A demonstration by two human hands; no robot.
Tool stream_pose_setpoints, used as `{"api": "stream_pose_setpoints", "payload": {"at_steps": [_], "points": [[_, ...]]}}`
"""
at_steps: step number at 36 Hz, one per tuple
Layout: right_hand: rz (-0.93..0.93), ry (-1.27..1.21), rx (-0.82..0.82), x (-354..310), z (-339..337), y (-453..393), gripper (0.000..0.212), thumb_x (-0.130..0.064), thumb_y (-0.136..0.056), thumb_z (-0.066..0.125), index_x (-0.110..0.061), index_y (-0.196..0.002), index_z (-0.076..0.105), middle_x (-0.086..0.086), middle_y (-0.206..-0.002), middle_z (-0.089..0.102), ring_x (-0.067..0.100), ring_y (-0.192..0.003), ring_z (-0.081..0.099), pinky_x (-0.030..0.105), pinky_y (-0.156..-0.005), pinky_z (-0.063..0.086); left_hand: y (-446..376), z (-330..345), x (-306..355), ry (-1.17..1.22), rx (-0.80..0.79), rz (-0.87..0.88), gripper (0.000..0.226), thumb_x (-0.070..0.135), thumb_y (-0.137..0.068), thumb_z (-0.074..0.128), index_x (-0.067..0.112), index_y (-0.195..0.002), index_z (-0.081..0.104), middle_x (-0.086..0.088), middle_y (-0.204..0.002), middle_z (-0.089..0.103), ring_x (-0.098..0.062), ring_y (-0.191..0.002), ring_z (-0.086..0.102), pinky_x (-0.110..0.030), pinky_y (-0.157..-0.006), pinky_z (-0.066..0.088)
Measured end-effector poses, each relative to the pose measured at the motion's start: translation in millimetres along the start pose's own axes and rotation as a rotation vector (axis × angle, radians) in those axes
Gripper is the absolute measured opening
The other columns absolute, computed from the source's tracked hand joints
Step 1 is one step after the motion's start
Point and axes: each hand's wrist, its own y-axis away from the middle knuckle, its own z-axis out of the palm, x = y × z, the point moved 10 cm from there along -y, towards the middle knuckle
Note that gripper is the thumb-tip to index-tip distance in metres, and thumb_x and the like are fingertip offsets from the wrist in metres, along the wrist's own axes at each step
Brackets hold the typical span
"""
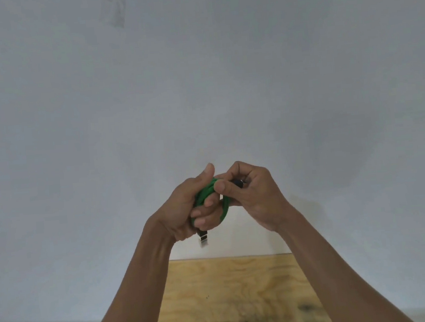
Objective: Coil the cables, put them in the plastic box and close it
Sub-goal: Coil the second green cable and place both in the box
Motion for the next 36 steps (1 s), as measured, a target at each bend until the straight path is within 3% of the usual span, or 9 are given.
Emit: {"api": "stream_pose_setpoints", "payload": {"at_steps": [3,8,14,19,22,26,28,32,36], "points": [[-0.005,0.072,0.045,0,-4,-3,0.037,-0.020,-0.077,0.081,0.007,-0.088,0.059,0.032,-0.092,0.070,0.051,-0.085,0.068,0.067,-0.080,0.055,1,-16,5,-0.146,0.252,0.012,0.067,0.063,-0.085,0.062,0.009,-0.053,0.038,-0.001,-0.039,0.023,-0.018,-0.036,0.035,-0.026,-0.047,0.033],[-0.018,0.110,0.055,-5,-5,-6,0.029,-0.012,-0.082,0.077,0.010,-0.089,0.060,0.023,-0.082,0.073,0.038,-0.073,0.072,0.062,-0.077,0.058,5,-24,13,-0.240,0.474,0.053,0.067,0.058,-0.091,0.058,0.010,-0.050,0.037,-0.004,-0.043,0.024,-0.023,-0.040,0.042,-0.029,-0.051,0.039],[-0.068,0.214,0.085,-18,-8,-9,0.034,-0.025,-0.072,0.084,0.001,-0.080,0.063,0.026,-0.083,0.069,0.036,-0.076,0.068,0.057,-0.080,0.056,11,-40,29,-0.334,0.641,0.177,0.068,0.054,-0.090,0.063,-0.007,-0.060,0.059,-0.009,-0.045,0.041,-0.024,-0.041,0.046,-0.031,-0.050,0.042],[-0.039,0.275,0.053,-15,-8,-14,0.031,-0.021,-0.076,0.084,0.002,-0.080,0.063,0.023,-0.080,0.070,0.031,-0.072,0.067,0.052,-0.079,0.057,10,-42,35,-0.482,0.690,0.221,0.067,0.058,-0.096,0.050,0.007,-0.053,0.059,-0.006,-0.046,0.049,-0.022,-0.045,0.047,-0.029,-0.050,0.041],[-0.008,0.290,0.037,-14,-7,-17,0.028,-0.021,-0.080,0.080,0.001,-0.084,0.063,0.023,-0.085,0.071,0.033,-0.076,0.072,0.041,-0.077,0.061,13,-48,37,-0.529,0.809,0.270,0.068,0.050,-0.102,0.046,0.001,-0.056,0.052,-0.007,-0.047,0.042,-0.021,-0.042,0.041,-0.022,-0.041,0.037],[-0.010,0.592,0.016,-10,-1,-15,0.013,-0.032,-0.095,0.064,-0.019,-0.095,0.068,-0.006,-0.099,0.065,0.005,-0.094,0.064,0.018,-0.085,0.050,24,-69,29,-0.477,1.012,0.264,0.060,0.042,-0.103,0.047,-0.001,-0.062,0.052,-0.011,-0.058,0.032,-0.023,-0.048,0.033,-0.022,-0.040,0.037],[-0.070,0.735,0.042,-13,-1,-12,0.016,-0.029,-0.099,0.056,-0.028,-0.107,0.070,-0.010,-0.104,0.053,0.002,-0.102,0.056,0.010,-0.083,0.042,32,-79,24,-0.426,1.120,0.247,0.057,0.042,-0.101,0.048,-0.001,-0.063,0.052,-0.009,-0.057,0.031,-0.022,-0.050,0.033,-0.030,-0.048,0.040],[-0.140,0.874,0.085,-19,10,-4,0.022,-0.021,-0.097,0.061,-0.024,-0.116,0.072,-0.005,-0.098,0.055,0.003,-0.088,0.056,0.006,-0.074,0.040,46,-87,23,-0.348,1.275,0.266,0.053,0.037,-0.100,0.047,0.009,-0.056,0.037,-0.003,-0.050,0.029,-0.023,-0.050,0.034,-0.038,-0.051,0.042],[-0.098,0.738,0.296,-20,2,5,0.006,-0.021,-0.084,0.077,-0.019,-0.090,0.079,-0.007,-0.080,0.068,0.000,-0.072,0.064,0.006,-0.065,0.047,53,-89,22,-0.309,1.347,0.277,0.054,0.037,-0.096,0.045,0.008,-0.051,0.035,-0.003,-0.046,0.033,-0.027,-0.052,0.042,-0.051,-0.056,0.052]]}}
